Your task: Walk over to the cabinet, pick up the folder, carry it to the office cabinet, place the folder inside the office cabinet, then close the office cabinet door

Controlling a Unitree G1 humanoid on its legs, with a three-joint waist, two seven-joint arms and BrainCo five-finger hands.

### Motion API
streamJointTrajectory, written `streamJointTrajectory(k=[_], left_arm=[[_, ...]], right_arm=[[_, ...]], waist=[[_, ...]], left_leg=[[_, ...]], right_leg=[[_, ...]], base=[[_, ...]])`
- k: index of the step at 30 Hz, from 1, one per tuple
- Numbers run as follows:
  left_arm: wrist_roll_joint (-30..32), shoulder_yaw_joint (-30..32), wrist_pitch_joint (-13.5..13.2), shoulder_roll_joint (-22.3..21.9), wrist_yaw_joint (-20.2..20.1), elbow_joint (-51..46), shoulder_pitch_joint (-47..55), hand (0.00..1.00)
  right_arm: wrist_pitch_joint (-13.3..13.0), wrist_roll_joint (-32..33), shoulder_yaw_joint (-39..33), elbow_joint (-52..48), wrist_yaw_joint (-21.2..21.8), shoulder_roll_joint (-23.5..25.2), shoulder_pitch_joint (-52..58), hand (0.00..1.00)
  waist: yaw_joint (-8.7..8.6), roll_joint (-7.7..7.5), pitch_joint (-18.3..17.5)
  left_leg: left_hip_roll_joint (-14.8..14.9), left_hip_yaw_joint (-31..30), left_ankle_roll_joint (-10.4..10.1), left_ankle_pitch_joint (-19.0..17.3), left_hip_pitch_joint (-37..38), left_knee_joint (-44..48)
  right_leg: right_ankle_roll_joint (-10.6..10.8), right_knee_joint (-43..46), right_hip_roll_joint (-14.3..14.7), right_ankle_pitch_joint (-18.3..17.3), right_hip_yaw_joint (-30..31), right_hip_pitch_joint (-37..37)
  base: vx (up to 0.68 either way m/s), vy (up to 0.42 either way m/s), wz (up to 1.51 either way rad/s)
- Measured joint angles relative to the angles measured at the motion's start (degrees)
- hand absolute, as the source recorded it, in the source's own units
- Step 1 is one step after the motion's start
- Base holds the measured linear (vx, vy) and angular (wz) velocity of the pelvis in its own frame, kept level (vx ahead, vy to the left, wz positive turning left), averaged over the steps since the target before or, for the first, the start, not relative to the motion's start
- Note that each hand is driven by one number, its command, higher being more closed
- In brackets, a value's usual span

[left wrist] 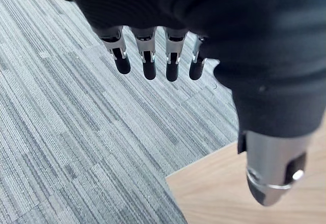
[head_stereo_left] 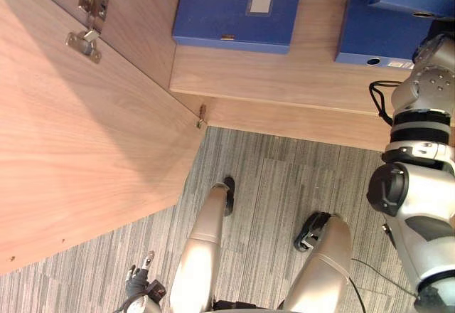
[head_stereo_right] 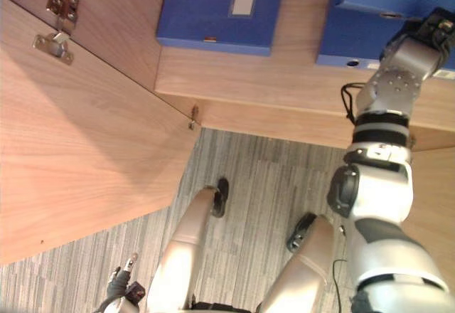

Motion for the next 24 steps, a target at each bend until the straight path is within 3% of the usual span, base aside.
streamJointTrajectory(k=[6,12,14,17,24], left_arm=[[0.16,3.23,0.06,0.08,1.56,0.98,-0.21,0.00],[0.13,5.14,0.01,0.73,1.96,2.50,-0.42,0.00],[0.12,5.26,0.02,0.73,1.98,2.71,-0.43,0.00],[0.13,5.63,0.01,0.79,1.98,2.84,-1.31,0.00],[0.13,5.63,-0.03,0.85,1.98,2.76,-2.76,0.00]], right_arm=[[-6.76,0.17,-6.53,-2.85,-1.71,-0.05,-0.30,1.00],[-6.50,0.08,-5.29,-2.73,-2.53,-0.10,-0.30,1.00],[-5.45,0.03,-4.09,-0.71,-2.59,-1.12,-0.35,1.00],[0.05,-0.23,3.21,7.14,-3.00,-3.52,-1.96,1.00],[4.93,-1.15,16.69,15.75,-3.23,-4.40,-8.18,1.00]], waist=[[-0.26,-0.41,0.26],[-0.41,-0.73,0.46],[-0.57,-0.73,0.46],[-1.23,-0.74,0.46],[-1.34,-0.80,0.50]], left_leg=[[0.20,-0.68,-0.91,2.26,1.18,-4.40],[0.82,-1.20,-1.37,2.83,1.86,-5.78],[0.84,-1.26,-1.39,2.86,1.89,-5.79],[0.96,-1.72,-1.54,2.95,1.96,-5.68],[1.13,-2.17,-1.85,3.50,1.95,-6.17]], right_leg=[[-0.97,-2.49,0.45,0.72,-1.90,1.03],[-1.00,-3.03,1.17,0.74,-2.55,1.41],[-1.00,-3.09,1.20,0.74,-2.63,1.52],[-1.03,-3.13,1.39,0.76,-3.03,1.92],[-1.04,-3.03,1.57,0.76,-3.46,1.91]], base=[[0.06,-0.014,0.05],[0.07,-0.011,-0.02],[0.07,0.017,0.01],[0.06,0.031,0.00],[0.04,0.019,0.01]])
